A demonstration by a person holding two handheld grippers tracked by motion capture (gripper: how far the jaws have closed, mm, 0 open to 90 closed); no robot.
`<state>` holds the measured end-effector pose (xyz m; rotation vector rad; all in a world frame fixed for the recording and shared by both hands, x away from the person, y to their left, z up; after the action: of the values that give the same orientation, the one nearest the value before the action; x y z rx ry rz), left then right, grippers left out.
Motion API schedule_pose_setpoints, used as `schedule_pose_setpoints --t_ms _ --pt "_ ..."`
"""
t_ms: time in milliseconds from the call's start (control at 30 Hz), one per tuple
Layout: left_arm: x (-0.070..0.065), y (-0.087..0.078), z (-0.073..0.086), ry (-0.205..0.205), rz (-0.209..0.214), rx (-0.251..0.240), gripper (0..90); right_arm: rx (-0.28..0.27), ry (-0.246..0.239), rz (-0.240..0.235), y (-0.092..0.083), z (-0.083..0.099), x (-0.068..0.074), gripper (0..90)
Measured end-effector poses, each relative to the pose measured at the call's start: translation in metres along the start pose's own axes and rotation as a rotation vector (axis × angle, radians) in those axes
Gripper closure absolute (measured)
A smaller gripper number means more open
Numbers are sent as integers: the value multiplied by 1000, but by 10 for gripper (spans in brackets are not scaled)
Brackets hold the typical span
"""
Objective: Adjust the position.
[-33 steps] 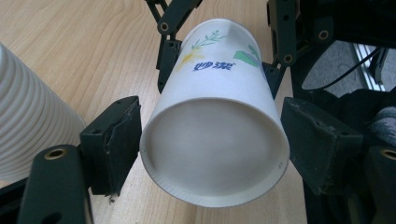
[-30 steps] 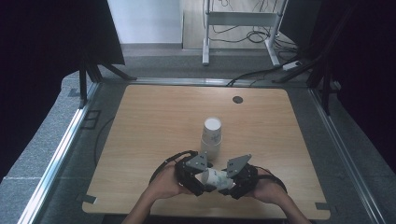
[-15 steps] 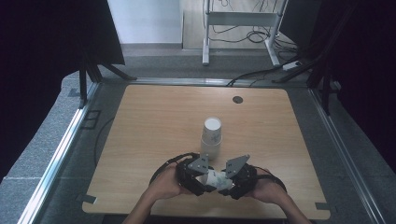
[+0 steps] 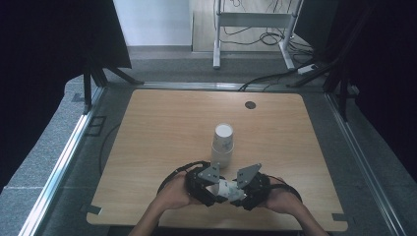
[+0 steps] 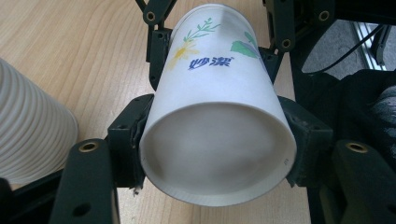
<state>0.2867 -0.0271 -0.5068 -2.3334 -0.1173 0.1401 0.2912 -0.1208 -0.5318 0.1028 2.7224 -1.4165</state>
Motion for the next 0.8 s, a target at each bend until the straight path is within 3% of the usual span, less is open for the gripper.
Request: schedule_pose_setpoints --t_ms 433,800 --pt "-1 4 0 8 0 13 368 -6 -7 1 0 -1 0 326" --pt "-1 2 2 1 1 -5 368 -26 -2 -10 1 -2 1 280"
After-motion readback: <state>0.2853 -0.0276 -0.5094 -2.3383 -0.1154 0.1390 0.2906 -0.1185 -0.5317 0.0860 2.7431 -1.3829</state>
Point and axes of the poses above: each handheld gripper's, and its own axes: y roughly forward along the jaws, z roughly out of its underside, x roughly to its left, the point moved 9 cm from there along y, roughly forward along the jaws, and after that the axes turned 4 degrees about -y, right-handed, at the moved point
